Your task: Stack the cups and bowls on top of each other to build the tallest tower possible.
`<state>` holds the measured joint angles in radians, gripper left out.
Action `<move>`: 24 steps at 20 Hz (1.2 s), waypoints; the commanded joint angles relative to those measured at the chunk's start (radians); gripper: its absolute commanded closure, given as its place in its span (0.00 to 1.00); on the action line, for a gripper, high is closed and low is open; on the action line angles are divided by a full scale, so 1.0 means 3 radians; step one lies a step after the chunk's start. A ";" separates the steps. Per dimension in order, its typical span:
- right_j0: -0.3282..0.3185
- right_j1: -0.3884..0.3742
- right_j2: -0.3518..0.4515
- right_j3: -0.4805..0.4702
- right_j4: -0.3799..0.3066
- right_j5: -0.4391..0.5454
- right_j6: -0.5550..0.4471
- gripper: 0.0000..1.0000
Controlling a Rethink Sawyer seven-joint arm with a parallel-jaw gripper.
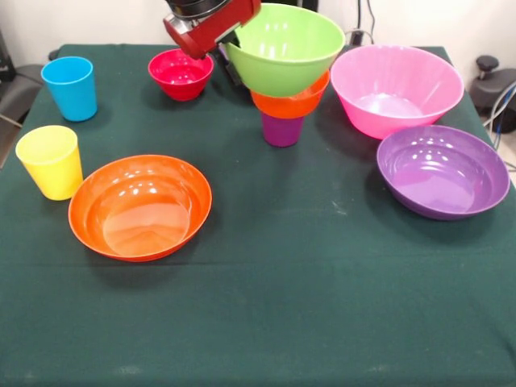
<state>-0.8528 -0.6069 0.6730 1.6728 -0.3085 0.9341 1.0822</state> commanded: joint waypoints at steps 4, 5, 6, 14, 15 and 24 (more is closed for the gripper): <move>0.0042 0.0045 -0.0224 0.0218 -0.0162 0.0204 0.0076 1.00; 0.0017 0.0016 -0.0219 0.0278 -0.0154 0.0187 0.0078 1.00; 0.0011 0.0002 -0.0221 0.0306 -0.0143 0.0202 0.0089 1.00; -0.0085 -0.0046 -0.0127 0.0588 -0.0163 -0.0009 0.0049 1.00; -0.0083 -0.0058 -0.0128 0.0621 -0.0171 -0.0043 0.0070 1.00; -0.0010 0.0091 -0.0150 0.0554 -0.0241 -0.0193 0.0123 1.00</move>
<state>-0.8824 -0.6155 0.6684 1.8035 -0.3114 0.9337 1.0822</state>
